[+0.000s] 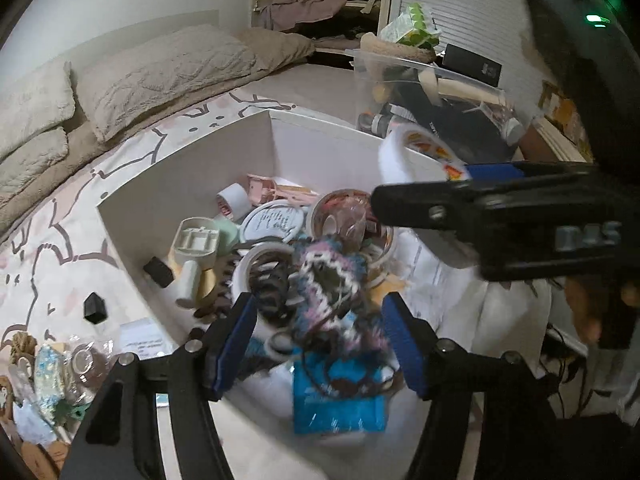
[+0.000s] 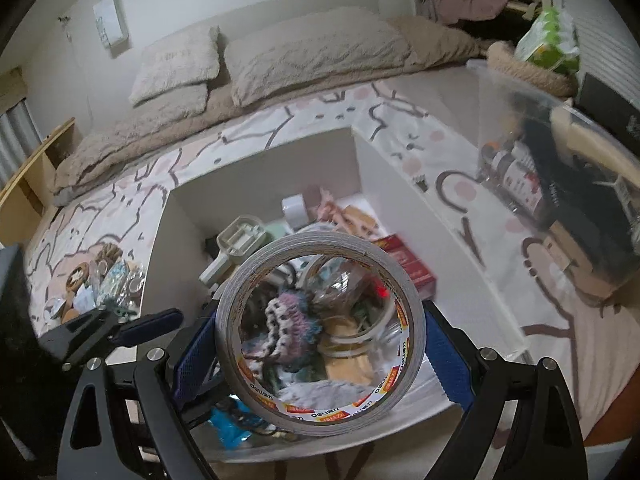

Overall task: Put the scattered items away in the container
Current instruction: 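Lower crocheted piece into the box and open left gripper, then lower white tape roll into the box and open right gripper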

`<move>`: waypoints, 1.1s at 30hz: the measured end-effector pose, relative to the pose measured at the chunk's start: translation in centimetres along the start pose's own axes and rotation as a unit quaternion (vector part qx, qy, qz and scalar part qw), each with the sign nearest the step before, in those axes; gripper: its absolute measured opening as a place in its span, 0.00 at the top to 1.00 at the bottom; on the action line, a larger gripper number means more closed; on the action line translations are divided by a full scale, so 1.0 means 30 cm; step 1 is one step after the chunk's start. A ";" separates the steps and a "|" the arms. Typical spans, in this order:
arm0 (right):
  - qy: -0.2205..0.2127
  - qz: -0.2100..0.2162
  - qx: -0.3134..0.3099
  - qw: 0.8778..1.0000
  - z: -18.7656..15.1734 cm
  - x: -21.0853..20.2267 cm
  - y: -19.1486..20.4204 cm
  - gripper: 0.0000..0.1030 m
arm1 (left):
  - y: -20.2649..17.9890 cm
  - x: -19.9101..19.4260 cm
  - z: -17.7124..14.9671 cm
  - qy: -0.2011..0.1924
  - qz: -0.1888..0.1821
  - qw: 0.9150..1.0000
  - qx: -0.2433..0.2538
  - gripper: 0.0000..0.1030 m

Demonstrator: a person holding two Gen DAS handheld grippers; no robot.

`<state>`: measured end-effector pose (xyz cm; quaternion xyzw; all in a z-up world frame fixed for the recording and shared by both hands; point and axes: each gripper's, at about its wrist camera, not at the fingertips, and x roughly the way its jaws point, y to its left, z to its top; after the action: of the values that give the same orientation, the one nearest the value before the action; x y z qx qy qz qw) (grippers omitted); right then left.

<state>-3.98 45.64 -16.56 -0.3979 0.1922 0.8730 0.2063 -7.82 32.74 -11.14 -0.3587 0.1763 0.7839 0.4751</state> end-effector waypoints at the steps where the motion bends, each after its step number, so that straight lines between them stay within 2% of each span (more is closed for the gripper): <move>1: 0.008 -0.001 -0.002 1.000 -0.003 0.012 0.012 0.09 | 0.008 -0.013 -0.005 -0.003 -0.001 1.000 -0.004 0.34; 3: 0.023 -0.001 -0.007 1.000 -0.009 0.036 0.036 0.09 | 0.022 -0.035 -0.012 -0.008 -0.003 1.000 -0.015 0.30; 8: 0.039 0.003 -0.019 0.999 -0.020 0.070 0.089 0.09 | 0.037 -0.093 -0.017 -0.019 -0.012 0.999 -0.047 0.29; 12: 0.045 -0.002 -0.019 0.999 -0.024 0.085 0.108 0.09 | 0.017 -0.135 -0.036 -0.029 -0.012 0.999 -0.042 0.29; 18: 0.069 -0.003 -0.010 0.998 -0.036 0.123 0.130 0.09 | 0.000 -0.173 -0.074 -0.024 -0.008 0.999 -0.033 0.29; 25: 0.089 -0.010 -0.032 0.995 -0.053 0.136 0.178 0.09 | -0.004 -0.193 -0.105 -0.021 -0.012 0.999 -0.039 0.29; 33: 0.090 -0.012 -0.046 0.995 -0.063 0.136 0.212 0.09 | 0.001 -0.220 -0.120 -0.028 -0.017 0.998 -0.049 0.29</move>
<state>-8.52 40.18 -19.80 -0.4864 0.1649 0.8389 0.1801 -4.51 26.43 -8.78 -0.3622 0.1181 0.7934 0.4748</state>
